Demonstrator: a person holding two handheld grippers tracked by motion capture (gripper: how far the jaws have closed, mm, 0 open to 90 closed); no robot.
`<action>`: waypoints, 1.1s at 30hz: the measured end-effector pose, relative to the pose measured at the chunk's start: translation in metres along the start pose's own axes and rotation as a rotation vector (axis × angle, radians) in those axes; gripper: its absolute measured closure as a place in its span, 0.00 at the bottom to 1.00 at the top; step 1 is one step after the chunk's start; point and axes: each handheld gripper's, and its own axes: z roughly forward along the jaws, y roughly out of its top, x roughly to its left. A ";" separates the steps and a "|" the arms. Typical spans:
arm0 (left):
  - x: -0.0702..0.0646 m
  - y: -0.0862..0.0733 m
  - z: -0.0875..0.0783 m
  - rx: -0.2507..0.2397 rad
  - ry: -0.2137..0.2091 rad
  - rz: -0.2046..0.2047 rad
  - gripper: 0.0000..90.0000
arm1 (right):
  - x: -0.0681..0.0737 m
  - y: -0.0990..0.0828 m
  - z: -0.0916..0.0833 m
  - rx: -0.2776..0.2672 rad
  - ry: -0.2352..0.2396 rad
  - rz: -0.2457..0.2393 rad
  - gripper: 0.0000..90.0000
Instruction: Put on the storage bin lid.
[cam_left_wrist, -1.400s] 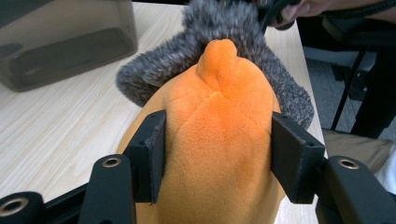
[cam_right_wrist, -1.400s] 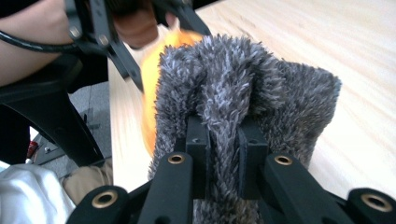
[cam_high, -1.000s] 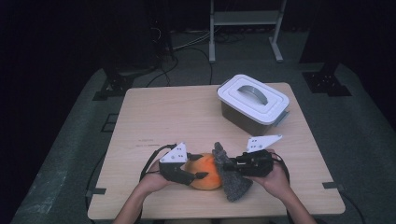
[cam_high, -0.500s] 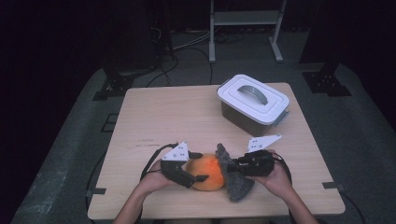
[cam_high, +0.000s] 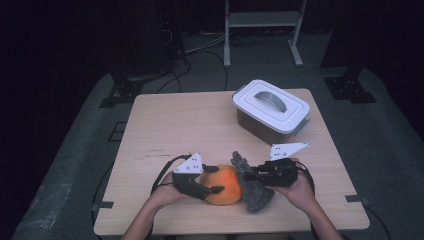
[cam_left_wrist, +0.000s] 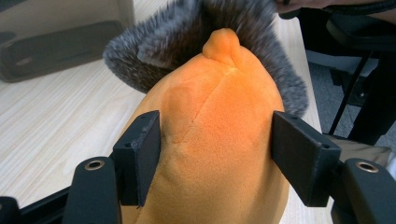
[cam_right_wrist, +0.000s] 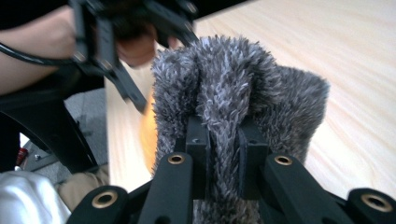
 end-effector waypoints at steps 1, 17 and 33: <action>0.000 0.000 0.000 -0.003 -0.004 0.000 0.37 | 0.001 0.001 0.002 0.011 0.001 -0.014 0.86; 0.006 -0.004 0.000 0.041 0.022 -0.025 0.43 | -0.013 -0.014 0.004 0.073 0.012 0.028 0.86; -0.003 0.007 0.001 0.067 0.074 -0.006 0.33 | -0.004 -0.004 0.005 0.045 -0.032 -0.007 0.85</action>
